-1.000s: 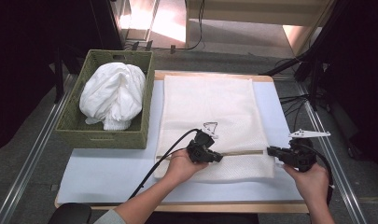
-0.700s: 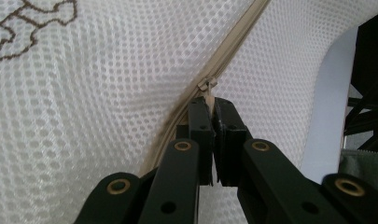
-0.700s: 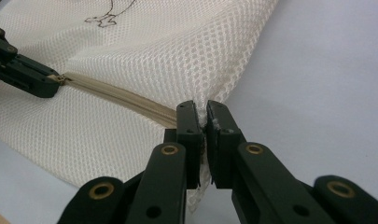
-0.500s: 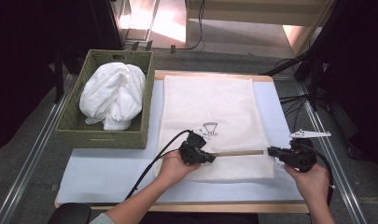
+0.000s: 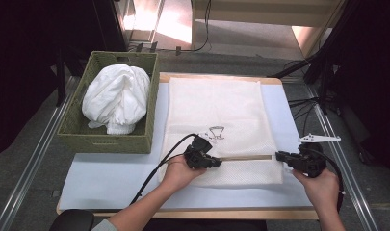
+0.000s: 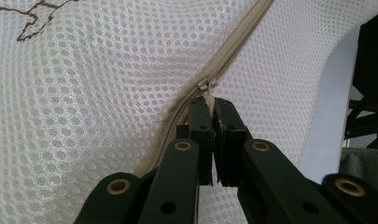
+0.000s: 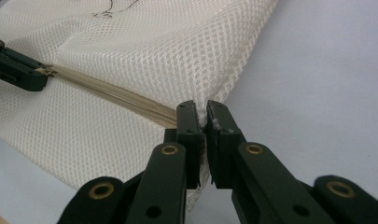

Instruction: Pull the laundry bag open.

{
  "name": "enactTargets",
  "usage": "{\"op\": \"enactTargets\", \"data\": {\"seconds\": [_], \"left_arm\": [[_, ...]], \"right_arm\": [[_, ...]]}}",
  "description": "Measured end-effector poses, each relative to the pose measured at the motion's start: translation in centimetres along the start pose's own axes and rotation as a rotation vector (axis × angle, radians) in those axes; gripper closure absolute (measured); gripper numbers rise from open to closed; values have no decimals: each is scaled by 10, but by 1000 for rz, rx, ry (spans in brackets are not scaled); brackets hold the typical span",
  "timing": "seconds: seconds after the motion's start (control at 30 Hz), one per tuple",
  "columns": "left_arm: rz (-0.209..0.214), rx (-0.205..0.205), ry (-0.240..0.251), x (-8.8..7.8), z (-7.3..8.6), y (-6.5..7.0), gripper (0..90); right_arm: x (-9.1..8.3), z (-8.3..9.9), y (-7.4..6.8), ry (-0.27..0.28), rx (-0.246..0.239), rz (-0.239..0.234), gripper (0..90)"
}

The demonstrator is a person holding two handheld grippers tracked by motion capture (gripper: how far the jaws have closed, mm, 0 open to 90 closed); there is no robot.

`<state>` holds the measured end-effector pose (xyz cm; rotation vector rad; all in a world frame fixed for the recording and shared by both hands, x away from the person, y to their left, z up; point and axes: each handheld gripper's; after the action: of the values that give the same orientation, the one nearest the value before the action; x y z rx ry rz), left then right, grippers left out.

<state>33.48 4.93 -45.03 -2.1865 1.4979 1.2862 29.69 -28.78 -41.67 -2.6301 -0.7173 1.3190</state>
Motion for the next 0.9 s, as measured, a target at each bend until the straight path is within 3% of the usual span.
{"op": "enactTargets", "data": {"seconds": [0.6,0.7,0.8,0.9], "left_arm": [[-9,-2,-10,-8,3,-4,881],[-17,18,-27,-10,7,-4,881],[-6,-10,-10,-10,8,-6,881],[-5,-13,9,-11,9,-5,882]], "right_arm": [[1,1,3,-5,10,2,860],[1,1,3,-8,11,4,860],[2,1,2,-13,3,9,860],[1,1,3,-7,10,6,860]]}}
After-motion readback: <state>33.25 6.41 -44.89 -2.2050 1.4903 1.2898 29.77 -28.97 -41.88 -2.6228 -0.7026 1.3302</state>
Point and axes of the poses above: each handheld gripper's, and its own axes: x roughly forward along the jaws, z roughly out of its underside, y roughly to its right, and after that the axes turned 6 degrees about x, right-handed
